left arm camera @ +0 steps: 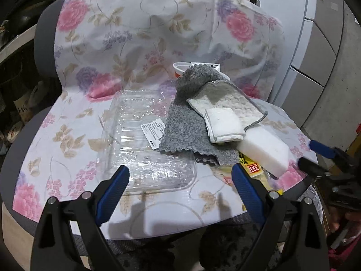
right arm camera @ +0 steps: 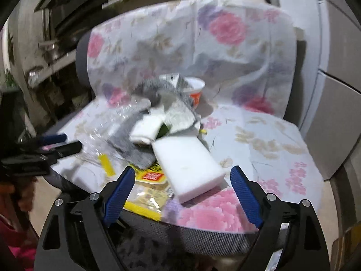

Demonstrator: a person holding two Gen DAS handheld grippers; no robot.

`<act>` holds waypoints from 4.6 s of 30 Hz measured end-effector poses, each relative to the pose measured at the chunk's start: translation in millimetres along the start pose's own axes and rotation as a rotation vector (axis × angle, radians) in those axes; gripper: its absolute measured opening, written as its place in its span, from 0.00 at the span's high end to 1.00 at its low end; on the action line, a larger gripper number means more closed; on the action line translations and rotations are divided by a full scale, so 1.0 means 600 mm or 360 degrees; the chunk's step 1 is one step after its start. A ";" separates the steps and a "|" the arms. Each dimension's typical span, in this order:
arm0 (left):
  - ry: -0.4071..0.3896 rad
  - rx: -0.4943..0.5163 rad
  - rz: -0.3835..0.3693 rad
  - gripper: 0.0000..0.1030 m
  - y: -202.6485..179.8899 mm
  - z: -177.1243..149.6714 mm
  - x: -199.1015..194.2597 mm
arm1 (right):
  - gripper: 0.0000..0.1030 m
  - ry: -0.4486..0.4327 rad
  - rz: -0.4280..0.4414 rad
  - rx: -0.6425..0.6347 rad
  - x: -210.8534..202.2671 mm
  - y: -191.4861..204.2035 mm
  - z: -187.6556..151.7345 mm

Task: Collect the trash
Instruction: 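Move both tools back over the chair, then grasp the white sponge with the right gripper while the left grasps the white tissue, then carry the sponge and tissue to the bin and open both grippers, then move both tools back over the chair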

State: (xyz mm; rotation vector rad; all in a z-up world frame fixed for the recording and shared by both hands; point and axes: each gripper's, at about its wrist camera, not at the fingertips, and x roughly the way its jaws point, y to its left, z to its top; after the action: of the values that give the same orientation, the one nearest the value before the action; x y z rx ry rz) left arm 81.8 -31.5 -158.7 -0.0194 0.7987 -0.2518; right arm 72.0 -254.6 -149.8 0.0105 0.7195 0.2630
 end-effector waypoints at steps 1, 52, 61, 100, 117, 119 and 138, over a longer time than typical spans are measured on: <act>0.0007 -0.0001 -0.0001 0.13 -0.004 0.002 0.006 | 0.15 0.0008 0.0014 -0.0007 0.008 -0.004 -0.002; 0.0238 0.0056 -0.0202 0.62 -0.076 0.083 0.173 | 0.36 -0.0232 -0.0224 0.0109 -0.091 -0.050 0.005; 0.0062 0.0110 -0.0237 0.98 -0.079 0.085 0.117 | 0.36 -0.0260 -0.0260 0.0115 -0.104 -0.050 0.007; -0.0053 0.0889 -0.1110 0.97 -0.578 -0.098 0.009 | 0.35 -0.0246 -0.1075 0.0657 -0.344 -0.247 -0.279; 0.0134 0.0985 -0.1139 0.50 -0.679 -0.131 0.089 | 0.24 -0.0050 -0.1016 0.0958 -0.284 -0.365 -0.373; 0.0138 0.0965 -0.1134 0.50 -0.676 -0.126 0.090 | 0.24 -0.0028 -0.1008 0.0972 -0.281 -0.367 -0.375; -0.0084 0.0643 -0.0812 0.41 -0.457 -0.036 0.019 | 0.24 -0.0443 -0.1070 0.0740 -0.372 -0.255 -0.203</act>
State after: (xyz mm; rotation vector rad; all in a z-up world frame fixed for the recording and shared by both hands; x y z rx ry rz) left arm 14.7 -298.5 -151.3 0.1517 0.6684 -0.8885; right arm -132.2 -466.2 -111.9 0.2389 0.4591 -0.5436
